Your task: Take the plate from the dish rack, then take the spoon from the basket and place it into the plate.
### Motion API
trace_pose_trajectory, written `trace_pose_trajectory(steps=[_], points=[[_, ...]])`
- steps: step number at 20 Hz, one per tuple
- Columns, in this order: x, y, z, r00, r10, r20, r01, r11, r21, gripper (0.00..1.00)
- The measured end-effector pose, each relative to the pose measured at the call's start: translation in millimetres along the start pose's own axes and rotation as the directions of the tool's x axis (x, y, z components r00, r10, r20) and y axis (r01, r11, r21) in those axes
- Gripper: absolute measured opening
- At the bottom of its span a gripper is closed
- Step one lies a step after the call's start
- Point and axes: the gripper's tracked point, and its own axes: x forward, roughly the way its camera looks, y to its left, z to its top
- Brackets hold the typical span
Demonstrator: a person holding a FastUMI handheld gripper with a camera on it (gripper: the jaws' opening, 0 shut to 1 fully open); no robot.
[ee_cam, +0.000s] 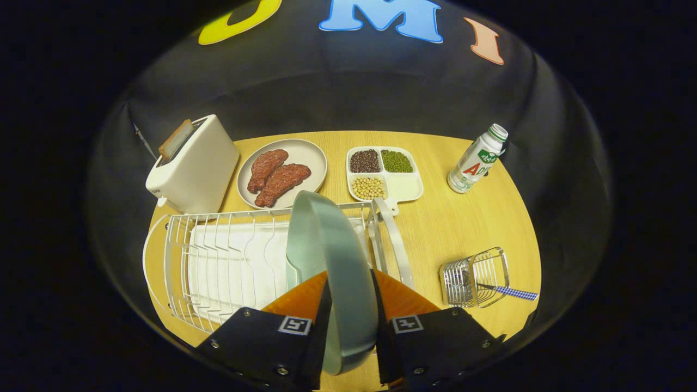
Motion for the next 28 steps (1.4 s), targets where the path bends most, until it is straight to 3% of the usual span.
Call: trace_pose_trajectory(steps=[1, 10, 17, 28], points=[[5, -1, 2, 1.0, -0.003, 0.009, 0.004, 1.0, -0.018, 0.29], [-37, 7, 31, 0.981, -0.171, 0.093, 0.185, 0.968, -0.167, 0.29], [-76, -13, 39, 0.987, -0.093, 0.129, 0.112, 0.982, -0.149, 0.29], [-148, -113, -15, 0.993, 0.084, 0.089, -0.08, 0.996, -0.045, 0.29]])
